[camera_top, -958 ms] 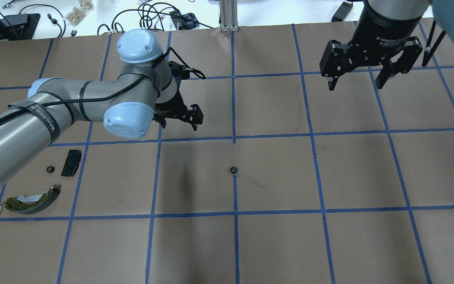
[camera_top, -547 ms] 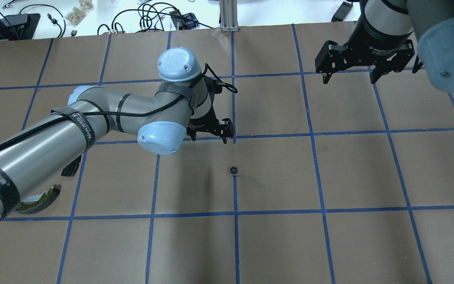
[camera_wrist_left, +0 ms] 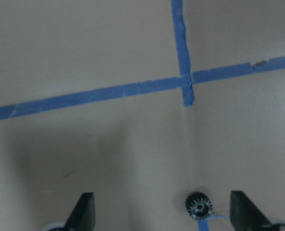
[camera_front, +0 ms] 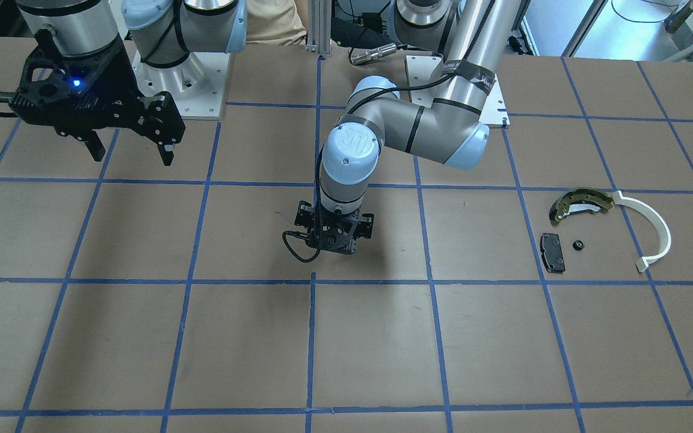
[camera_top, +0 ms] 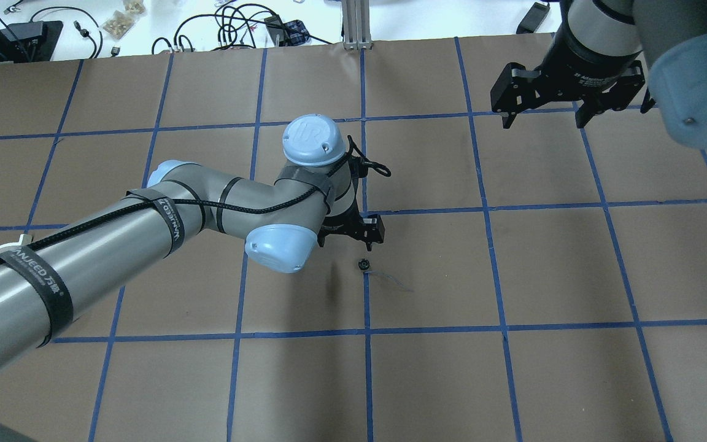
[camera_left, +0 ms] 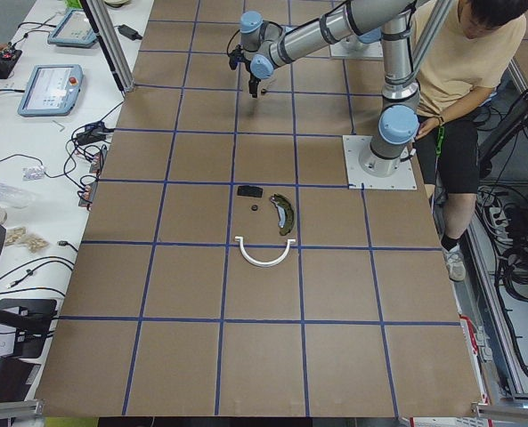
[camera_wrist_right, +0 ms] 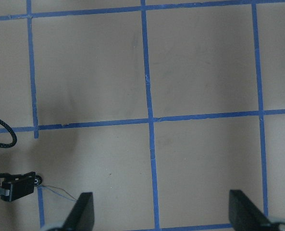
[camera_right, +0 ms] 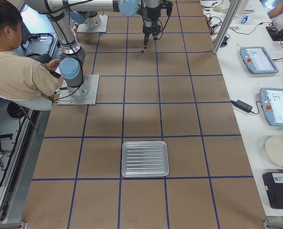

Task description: Place bearing gear from tray to pile

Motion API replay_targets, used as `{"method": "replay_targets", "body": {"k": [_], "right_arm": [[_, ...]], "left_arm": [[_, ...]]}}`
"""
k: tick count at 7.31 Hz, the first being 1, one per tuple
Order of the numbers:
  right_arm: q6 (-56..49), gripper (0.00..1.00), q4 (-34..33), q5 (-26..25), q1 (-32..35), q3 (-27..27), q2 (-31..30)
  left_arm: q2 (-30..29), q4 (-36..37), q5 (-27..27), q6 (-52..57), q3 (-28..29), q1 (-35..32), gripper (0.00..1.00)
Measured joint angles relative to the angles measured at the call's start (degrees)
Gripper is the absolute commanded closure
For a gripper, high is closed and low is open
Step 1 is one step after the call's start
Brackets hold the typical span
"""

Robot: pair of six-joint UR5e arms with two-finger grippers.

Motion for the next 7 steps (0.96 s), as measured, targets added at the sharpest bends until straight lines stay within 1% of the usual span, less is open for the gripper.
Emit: {"method": "replay_targets", "body": {"k": [1, 2, 4, 6, 7], "right_arm": [[-0.03, 0.0, 0.06, -0.02, 0.0, 0.12, 0.0], [-0.05, 0.0, 0.12, -0.04, 0.0, 0.1, -0.04], [-0.03, 0.0, 0.26, -0.01, 0.0, 0.0, -0.14], [-0.03, 0.0, 0.33, 0.0, 0.0, -0.09, -0.18], [-0.05, 0.0, 0.39, 0.0, 0.0, -0.17, -0.18]], "left_arm": [[-0.54, 2.67, -0.16, -0.42, -1.08, -0.39, 0.1], [-1.14, 4.65, -0.32, -0.77, -1.79, -0.63, 0.22], [-1.98, 5.86, -0.46, -0.73, -2.19, -0.88, 0.29], [-2.15, 6.01, -0.48, -0.6, -2.22, -1.24, 0.29], [-2.18, 5.99, -0.49, -0.59, -2.25, -1.29, 0.44]]}}
